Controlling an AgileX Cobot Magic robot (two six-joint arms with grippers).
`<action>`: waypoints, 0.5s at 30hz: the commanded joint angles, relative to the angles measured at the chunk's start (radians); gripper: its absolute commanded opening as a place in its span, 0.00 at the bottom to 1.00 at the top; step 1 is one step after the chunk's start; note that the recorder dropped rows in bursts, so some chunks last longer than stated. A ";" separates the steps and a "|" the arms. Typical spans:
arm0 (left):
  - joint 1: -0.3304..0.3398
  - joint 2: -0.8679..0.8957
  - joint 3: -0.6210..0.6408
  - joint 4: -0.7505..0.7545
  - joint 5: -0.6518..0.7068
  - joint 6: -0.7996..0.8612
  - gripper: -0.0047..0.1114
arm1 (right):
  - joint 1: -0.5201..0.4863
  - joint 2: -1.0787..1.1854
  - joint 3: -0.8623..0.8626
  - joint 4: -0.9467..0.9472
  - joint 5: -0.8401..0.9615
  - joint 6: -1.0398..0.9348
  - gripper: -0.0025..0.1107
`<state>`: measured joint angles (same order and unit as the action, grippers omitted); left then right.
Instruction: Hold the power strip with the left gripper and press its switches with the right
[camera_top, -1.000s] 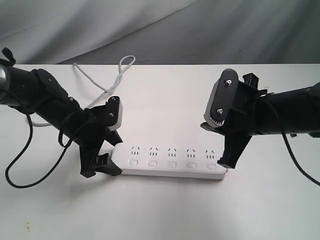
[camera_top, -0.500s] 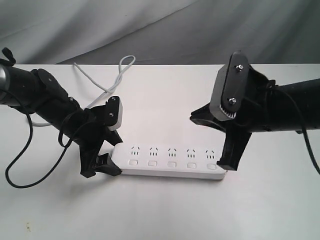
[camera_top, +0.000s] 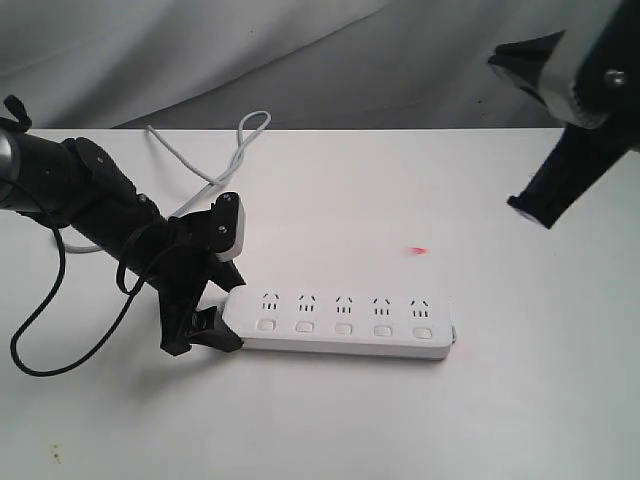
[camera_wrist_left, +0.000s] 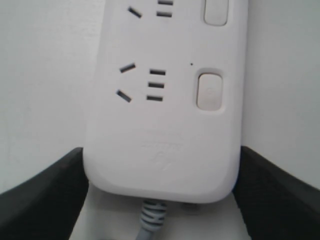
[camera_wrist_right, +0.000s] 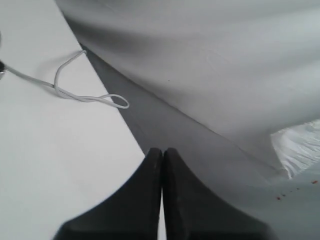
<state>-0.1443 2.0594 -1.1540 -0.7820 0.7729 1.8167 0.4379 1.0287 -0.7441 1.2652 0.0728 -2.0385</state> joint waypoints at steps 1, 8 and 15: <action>-0.006 -0.007 -0.006 -0.008 0.009 -0.005 0.59 | 0.002 -0.139 0.086 0.002 -0.051 0.007 0.02; -0.006 -0.007 -0.006 -0.008 0.009 -0.005 0.59 | -0.049 -0.327 0.240 0.002 0.008 0.056 0.02; -0.006 -0.007 -0.006 -0.008 0.009 -0.005 0.59 | -0.209 -0.419 0.358 0.007 0.077 0.140 0.02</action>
<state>-0.1443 2.0594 -1.1540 -0.7820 0.7729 1.8167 0.2783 0.6508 -0.4264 1.2672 0.1243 -1.9442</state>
